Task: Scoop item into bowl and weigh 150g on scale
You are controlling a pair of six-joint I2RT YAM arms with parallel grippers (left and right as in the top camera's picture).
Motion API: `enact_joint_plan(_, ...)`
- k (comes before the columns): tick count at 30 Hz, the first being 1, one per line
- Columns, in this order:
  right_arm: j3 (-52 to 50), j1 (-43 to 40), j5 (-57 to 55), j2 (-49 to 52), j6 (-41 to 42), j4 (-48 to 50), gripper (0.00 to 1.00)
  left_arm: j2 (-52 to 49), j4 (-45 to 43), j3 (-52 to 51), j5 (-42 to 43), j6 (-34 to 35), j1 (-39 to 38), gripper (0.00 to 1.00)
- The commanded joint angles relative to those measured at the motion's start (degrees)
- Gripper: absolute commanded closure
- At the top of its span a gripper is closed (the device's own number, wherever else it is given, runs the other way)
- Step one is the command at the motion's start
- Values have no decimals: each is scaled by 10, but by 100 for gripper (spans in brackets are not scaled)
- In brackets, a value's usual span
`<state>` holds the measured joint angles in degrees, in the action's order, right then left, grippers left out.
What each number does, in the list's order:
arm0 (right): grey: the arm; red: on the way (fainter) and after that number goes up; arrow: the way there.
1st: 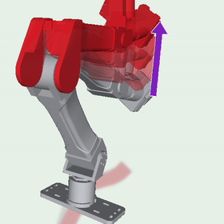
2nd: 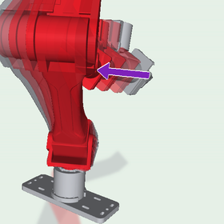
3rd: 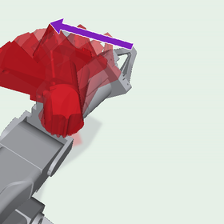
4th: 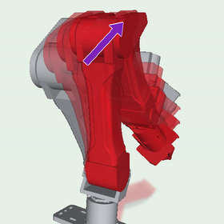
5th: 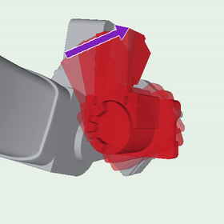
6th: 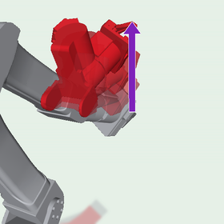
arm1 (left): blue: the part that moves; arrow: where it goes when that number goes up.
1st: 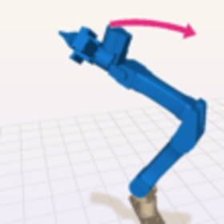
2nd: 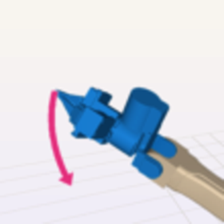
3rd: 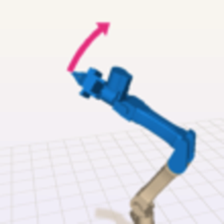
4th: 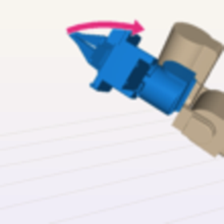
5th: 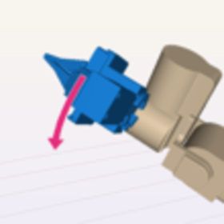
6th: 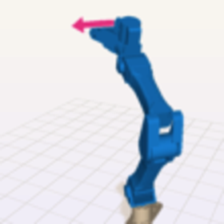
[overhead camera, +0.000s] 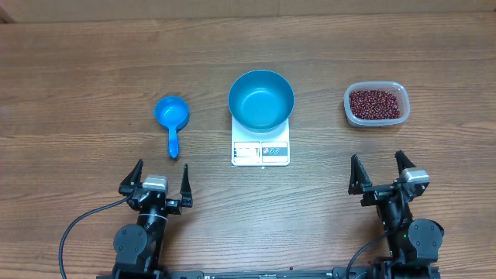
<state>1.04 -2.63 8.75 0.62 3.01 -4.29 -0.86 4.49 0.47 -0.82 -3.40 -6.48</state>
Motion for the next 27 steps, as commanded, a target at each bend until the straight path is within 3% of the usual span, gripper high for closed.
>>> enact_joint_plan(1, -6, -3, -2, -5, -1, 3, 0, 6, 0, -2, 7, -9, 3, 0)
enact_joint_plan(20, -6, -3, -2, -5, -1, 3, 0, 6, -1, -2, 7, -6, 4, 1)
enact_joint_plan(27, -6, -3, -2, -5, -1, 3, 0, 6, 50, 44, 59, 94, 4, 0)
